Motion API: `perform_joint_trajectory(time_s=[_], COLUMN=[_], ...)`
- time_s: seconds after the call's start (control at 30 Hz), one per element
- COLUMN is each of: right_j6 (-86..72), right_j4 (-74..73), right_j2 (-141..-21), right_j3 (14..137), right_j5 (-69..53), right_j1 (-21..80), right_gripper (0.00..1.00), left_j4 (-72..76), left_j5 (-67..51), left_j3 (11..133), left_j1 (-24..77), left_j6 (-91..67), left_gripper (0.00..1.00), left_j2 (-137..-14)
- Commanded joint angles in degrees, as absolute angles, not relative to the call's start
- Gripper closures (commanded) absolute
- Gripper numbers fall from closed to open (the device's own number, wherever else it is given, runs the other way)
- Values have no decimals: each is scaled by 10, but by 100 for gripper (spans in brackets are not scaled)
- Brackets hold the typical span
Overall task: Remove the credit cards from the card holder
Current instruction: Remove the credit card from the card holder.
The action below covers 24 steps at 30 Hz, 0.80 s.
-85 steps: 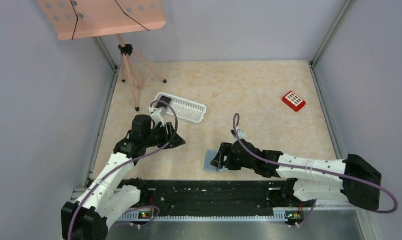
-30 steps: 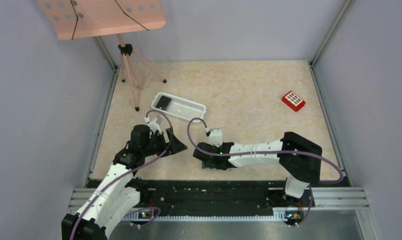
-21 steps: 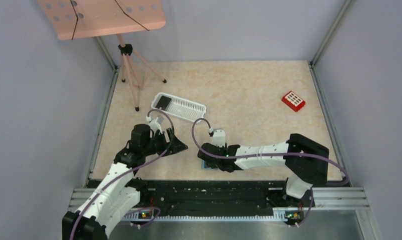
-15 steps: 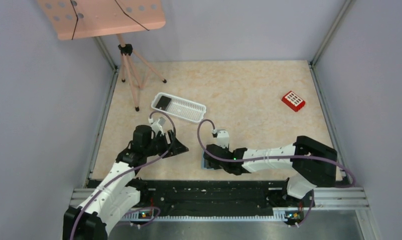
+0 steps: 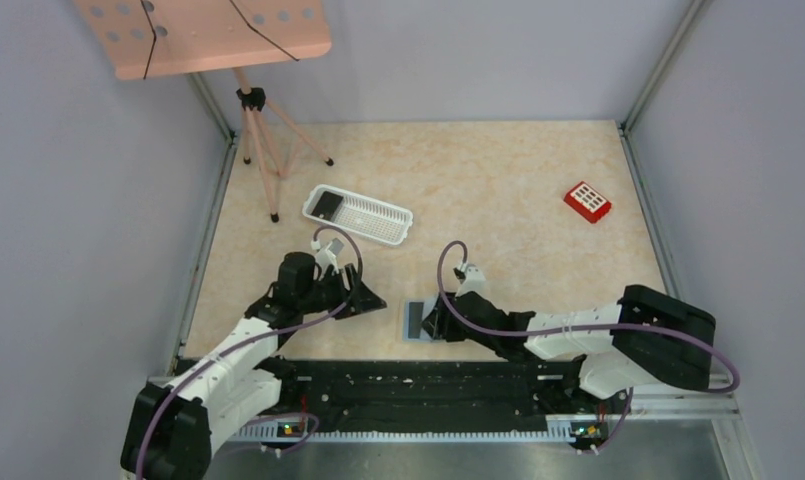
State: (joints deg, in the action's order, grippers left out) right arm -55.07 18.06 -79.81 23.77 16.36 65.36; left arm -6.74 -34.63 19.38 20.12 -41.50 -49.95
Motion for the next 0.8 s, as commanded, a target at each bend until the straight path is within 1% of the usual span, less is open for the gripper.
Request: perform_joint_trajectory(time_s=[0.0, 0.2, 0.33, 0.47, 0.67, 0.77], right_j6=[-542, -524, -517, -509, -500, -501], right_j4=[272, 330, 372, 403, 408, 395], right_j2=[-776, -758, -748, -742, -739, -735], right_j3=[197, 169, 146, 131, 129, 130], right_j5=[112, 98, 90, 79, 73, 72], right_j1=[648, 646, 645, 641, 639, 638], right_gripper=[56, 56, 56, 57, 57, 55], left_j4=[35, 61, 95, 128, 146, 160], left_j5=[-368, -333, -328, -321, -311, -307], left_j3=[183, 203, 210, 221, 259, 272], left_j1=[218, 265, 288, 314, 358, 377], left_j6=[-458, -463, -475, -483, -486, -492], left_gripper=[45, 50, 57, 61, 66, 68], left_j2=[-523, -571, -620, -671, -748, -774])
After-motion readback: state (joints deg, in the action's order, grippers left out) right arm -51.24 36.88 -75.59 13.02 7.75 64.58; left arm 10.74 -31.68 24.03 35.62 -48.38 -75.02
